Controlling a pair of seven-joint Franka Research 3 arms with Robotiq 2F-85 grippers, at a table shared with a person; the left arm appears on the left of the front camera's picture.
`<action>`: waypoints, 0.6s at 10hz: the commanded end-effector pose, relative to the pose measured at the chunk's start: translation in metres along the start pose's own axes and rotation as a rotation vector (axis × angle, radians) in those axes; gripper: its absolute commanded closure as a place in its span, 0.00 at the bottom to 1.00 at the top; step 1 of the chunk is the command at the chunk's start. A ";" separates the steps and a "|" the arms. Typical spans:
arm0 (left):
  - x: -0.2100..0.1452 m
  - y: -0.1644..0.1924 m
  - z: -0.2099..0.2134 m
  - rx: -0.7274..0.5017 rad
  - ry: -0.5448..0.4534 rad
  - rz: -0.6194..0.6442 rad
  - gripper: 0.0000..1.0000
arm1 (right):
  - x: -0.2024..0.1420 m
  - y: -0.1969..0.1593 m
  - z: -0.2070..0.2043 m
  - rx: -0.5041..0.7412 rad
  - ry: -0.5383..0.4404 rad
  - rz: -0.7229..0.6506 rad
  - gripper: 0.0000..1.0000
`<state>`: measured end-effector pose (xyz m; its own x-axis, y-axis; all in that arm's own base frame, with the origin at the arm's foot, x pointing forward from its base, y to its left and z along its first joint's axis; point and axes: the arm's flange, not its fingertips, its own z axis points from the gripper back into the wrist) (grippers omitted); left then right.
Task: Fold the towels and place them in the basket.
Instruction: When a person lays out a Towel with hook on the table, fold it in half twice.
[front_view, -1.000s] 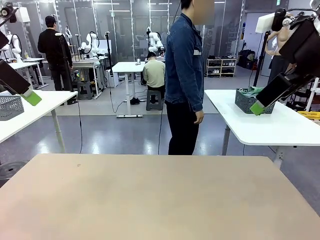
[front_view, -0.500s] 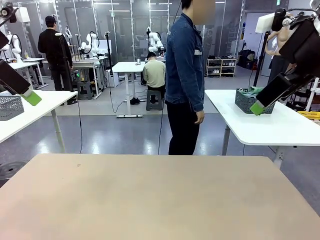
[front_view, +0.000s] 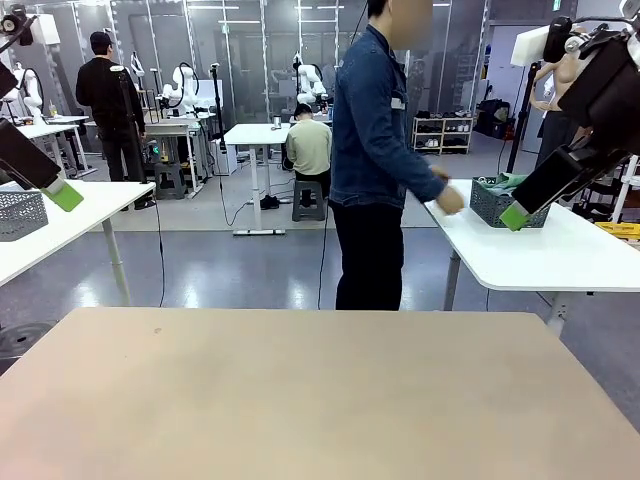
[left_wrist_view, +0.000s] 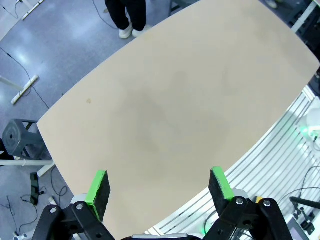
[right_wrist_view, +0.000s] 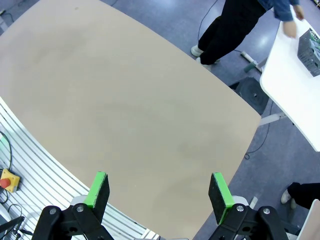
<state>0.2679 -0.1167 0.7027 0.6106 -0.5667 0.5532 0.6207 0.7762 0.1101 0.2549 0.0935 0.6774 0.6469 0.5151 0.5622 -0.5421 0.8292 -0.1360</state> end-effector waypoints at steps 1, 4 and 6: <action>0.000 0.000 0.001 0.001 -0.004 -0.007 0.00 | 0.001 -0.001 0.001 0.000 -0.007 0.004 0.00; 0.000 0.000 0.001 0.001 -0.004 -0.007 0.00 | 0.001 -0.001 0.001 0.000 -0.007 0.004 0.00; 0.000 0.000 0.001 0.001 -0.004 -0.007 0.00 | 0.001 -0.001 0.001 0.000 -0.007 0.004 0.00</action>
<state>0.2679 -0.1167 0.7027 0.6106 -0.5667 0.5532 0.6207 0.7763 0.1101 0.2548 0.0936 0.6774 0.6469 0.5153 0.5622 -0.5421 0.8292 -0.1362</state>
